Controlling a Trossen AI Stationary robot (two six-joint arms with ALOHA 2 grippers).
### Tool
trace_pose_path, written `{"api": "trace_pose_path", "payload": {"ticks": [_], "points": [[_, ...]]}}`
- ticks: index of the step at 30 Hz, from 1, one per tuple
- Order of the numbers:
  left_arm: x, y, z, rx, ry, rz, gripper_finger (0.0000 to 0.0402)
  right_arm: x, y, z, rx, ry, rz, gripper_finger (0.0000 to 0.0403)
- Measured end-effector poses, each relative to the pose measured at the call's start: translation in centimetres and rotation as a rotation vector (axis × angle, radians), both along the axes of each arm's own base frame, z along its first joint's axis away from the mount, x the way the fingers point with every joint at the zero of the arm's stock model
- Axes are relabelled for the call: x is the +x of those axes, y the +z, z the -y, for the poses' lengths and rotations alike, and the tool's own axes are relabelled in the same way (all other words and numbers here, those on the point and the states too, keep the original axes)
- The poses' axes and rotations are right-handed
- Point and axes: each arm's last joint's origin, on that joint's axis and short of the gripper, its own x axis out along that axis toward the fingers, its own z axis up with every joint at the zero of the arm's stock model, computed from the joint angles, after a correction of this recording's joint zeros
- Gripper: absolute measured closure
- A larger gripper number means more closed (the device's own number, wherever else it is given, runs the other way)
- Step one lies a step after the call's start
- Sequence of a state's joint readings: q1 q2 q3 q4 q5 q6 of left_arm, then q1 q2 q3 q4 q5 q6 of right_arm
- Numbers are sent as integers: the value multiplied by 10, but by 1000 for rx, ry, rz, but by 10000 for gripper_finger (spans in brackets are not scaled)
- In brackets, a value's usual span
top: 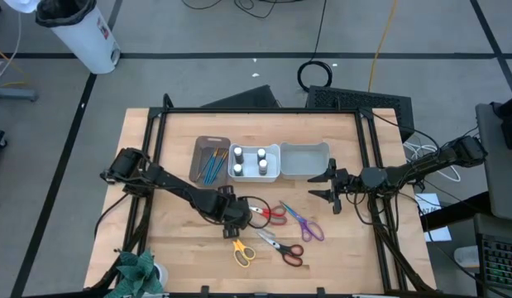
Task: Pick & Place Paint Supplies
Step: Put the blue paint brush into the black bin
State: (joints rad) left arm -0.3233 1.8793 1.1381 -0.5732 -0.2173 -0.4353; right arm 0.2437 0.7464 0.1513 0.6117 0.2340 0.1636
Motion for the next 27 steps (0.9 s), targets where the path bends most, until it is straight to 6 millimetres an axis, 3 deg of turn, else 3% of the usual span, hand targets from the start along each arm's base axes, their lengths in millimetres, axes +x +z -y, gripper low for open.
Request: {"api": "trace_pose_path", "payload": {"ticks": [9,15,27], "points": [[4,1,1,0,10,47,147,0,0,0,-1,0,-2,232],[5,2,4,54,-136,57,147,0,0,0,0,0,-2,232],[6,3,7,136,-262,68,147,0,0,0,-1,0,-2,232]]}}
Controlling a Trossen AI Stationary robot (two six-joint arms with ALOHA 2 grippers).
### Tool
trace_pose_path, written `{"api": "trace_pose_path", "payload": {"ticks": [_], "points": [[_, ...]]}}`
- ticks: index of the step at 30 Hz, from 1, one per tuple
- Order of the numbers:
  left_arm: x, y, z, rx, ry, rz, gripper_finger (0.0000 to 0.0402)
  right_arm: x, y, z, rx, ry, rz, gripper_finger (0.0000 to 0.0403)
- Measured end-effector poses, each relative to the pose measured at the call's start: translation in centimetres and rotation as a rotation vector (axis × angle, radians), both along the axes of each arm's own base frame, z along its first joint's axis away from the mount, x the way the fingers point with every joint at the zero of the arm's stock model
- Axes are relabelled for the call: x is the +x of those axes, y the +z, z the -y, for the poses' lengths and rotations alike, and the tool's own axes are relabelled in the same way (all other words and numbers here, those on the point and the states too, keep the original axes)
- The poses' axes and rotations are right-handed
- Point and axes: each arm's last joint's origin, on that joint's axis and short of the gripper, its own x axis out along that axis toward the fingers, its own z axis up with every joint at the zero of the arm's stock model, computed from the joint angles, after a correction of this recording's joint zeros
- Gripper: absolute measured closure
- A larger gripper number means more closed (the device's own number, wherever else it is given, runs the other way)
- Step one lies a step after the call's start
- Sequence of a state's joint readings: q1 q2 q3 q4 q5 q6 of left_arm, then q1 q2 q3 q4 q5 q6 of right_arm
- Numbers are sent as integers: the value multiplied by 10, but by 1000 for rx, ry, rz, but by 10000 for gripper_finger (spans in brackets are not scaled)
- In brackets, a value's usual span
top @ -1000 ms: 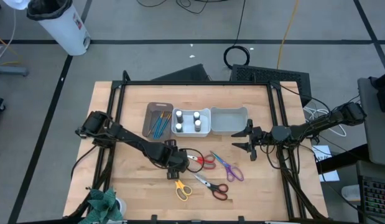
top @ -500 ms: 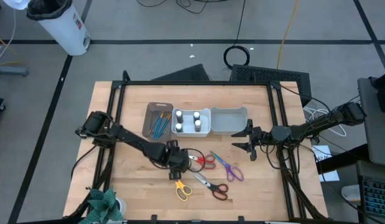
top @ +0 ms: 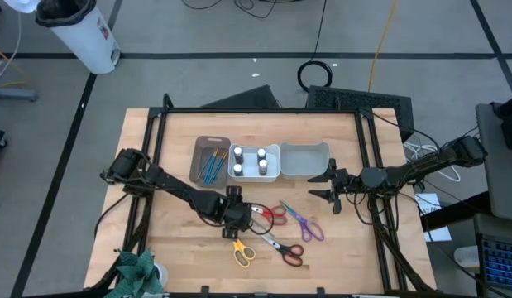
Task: Pick & Place Paint Supplies
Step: Put the blue paint brush into the black bin
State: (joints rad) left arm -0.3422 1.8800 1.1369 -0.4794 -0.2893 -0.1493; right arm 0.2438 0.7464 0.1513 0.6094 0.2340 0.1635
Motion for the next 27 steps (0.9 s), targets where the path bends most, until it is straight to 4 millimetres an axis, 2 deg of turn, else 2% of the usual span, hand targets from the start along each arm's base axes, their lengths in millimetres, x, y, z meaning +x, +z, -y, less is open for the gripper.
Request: {"api": "trace_pose_path", "payload": {"ticks": [6,14,27], "points": [[2,-7,3,-56,-110,65,147,0,0,0,0,0,0,232],[-1,-11,3,-117,-101,49,147,0,0,0,0,0,0,232],[-4,-13,0,-318,87,-14,147,0,0,0,0,0,0,232]]}}
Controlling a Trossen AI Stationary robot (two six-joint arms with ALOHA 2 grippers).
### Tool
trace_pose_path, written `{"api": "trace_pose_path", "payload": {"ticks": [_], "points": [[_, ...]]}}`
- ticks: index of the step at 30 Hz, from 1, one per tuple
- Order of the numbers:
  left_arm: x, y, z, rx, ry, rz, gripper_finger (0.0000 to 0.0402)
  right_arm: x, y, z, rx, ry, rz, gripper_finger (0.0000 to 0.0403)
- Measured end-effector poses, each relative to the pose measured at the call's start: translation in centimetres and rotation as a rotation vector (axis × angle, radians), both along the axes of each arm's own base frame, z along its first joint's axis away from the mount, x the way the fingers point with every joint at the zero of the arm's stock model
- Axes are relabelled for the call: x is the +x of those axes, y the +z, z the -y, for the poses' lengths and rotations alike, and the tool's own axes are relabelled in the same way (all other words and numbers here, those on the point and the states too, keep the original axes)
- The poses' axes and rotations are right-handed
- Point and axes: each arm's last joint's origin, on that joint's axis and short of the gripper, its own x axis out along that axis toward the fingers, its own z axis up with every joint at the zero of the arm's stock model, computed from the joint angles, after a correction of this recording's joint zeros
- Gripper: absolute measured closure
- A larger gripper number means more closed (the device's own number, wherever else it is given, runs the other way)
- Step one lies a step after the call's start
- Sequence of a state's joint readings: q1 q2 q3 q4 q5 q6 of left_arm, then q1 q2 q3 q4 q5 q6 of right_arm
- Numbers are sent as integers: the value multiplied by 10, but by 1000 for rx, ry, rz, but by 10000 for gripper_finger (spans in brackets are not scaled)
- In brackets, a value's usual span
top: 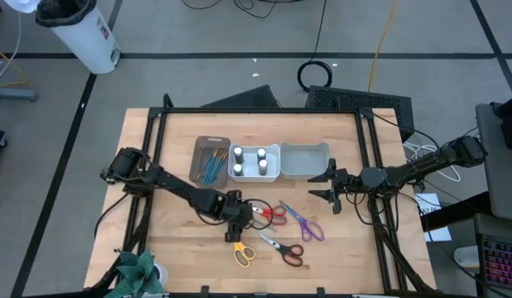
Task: Pick & Place Paint Supplies
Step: Put the blue paint brush into the black bin
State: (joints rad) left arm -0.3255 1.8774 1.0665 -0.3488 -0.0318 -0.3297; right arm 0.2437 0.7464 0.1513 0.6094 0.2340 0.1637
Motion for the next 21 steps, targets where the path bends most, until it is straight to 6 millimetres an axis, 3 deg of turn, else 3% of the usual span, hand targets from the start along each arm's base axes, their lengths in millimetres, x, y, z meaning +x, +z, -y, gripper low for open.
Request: {"api": "trace_pose_path", "payload": {"ticks": [10,21], "points": [[-1,-1,0,-11,-16,-21,147,0,0,0,0,0,0,232],[-2,-1,0,-64,97,-42,147,0,0,0,0,0,0,232]]}}
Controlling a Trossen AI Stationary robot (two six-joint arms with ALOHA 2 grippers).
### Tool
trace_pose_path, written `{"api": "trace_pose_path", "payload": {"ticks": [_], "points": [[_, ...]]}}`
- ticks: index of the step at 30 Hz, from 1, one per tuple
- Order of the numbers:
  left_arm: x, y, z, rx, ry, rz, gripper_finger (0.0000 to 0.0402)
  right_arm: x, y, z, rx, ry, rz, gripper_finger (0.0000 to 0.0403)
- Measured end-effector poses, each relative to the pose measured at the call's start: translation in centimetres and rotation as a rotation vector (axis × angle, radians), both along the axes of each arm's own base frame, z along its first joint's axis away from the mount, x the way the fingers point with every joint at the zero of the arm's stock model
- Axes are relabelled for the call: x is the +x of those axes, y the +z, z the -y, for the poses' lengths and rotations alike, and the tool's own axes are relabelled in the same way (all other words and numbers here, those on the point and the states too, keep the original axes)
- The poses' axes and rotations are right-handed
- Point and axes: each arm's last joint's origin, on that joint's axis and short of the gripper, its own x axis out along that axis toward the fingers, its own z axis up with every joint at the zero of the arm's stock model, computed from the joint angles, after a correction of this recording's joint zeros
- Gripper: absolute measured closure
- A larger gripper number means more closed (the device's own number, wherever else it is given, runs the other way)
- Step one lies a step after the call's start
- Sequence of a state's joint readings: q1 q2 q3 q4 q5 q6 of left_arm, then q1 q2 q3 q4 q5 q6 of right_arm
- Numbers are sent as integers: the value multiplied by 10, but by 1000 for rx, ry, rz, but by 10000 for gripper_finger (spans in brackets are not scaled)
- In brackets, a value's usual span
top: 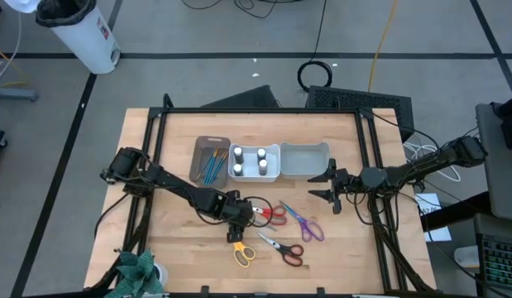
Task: Pick & Place Paint Supplies
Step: Put the blue paint brush into the black bin
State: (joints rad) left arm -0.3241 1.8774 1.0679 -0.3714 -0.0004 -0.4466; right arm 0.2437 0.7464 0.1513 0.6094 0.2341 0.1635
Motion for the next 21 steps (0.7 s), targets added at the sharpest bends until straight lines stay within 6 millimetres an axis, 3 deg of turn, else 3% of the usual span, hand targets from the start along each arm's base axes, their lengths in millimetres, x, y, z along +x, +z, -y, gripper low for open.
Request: {"api": "trace_pose_path", "payload": {"ticks": [8,21], "points": [[0,0,1,-8,-60,1,147,0,0,0,0,0,0,232],[0,0,1,-58,-4,-10,147,0,0,0,0,0,0,232]]}}
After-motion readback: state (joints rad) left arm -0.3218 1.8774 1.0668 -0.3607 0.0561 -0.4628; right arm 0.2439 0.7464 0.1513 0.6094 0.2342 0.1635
